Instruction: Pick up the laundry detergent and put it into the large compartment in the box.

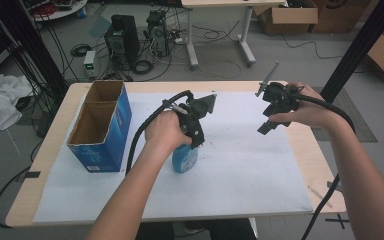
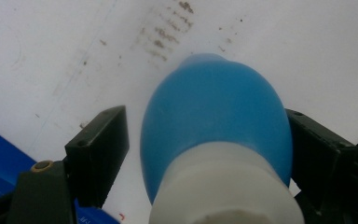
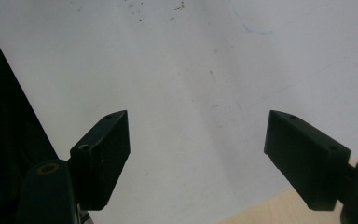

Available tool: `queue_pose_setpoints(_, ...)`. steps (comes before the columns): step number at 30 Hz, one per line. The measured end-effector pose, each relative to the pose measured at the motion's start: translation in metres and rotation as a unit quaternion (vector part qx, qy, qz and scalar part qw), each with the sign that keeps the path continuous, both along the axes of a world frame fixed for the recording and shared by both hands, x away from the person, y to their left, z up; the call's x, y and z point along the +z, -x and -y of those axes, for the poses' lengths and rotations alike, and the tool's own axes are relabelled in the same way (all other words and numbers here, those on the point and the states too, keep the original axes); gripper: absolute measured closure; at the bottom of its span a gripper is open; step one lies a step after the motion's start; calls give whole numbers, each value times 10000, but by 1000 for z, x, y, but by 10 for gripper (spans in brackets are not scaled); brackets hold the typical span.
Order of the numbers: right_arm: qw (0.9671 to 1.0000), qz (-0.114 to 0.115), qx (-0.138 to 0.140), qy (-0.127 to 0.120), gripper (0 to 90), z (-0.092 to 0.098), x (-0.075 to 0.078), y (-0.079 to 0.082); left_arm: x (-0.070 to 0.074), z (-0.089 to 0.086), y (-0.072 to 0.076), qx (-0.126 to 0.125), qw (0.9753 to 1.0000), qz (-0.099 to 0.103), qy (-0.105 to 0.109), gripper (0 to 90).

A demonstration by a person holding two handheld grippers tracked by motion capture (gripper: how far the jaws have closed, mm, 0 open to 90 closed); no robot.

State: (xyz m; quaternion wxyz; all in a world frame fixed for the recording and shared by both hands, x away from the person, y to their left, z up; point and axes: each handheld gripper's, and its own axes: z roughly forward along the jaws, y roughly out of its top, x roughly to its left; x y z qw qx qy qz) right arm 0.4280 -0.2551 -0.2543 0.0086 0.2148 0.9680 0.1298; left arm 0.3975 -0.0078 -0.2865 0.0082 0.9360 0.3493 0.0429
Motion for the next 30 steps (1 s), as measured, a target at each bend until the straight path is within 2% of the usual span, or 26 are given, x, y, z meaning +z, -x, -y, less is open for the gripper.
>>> queue_pose_setpoints(4,10000,-8,-1,5,224,0,0,0,-2,-1,-1,15,10000,-85,36,250)
queue_pose_setpoints(12,10000,9,-13,9,224,0,1,0,-4,-1,-1,34,10000,-89,5,262)
queue_pose_setpoints(20,10000,7,-6,1,224,-2,2,0,-3,-2,-2,43,9997,-197,133,367)
queue_pose_setpoints(30,10000,23,11,11,228,-3,3,1,-3,-2,-1,132,9996,-199,147,373)
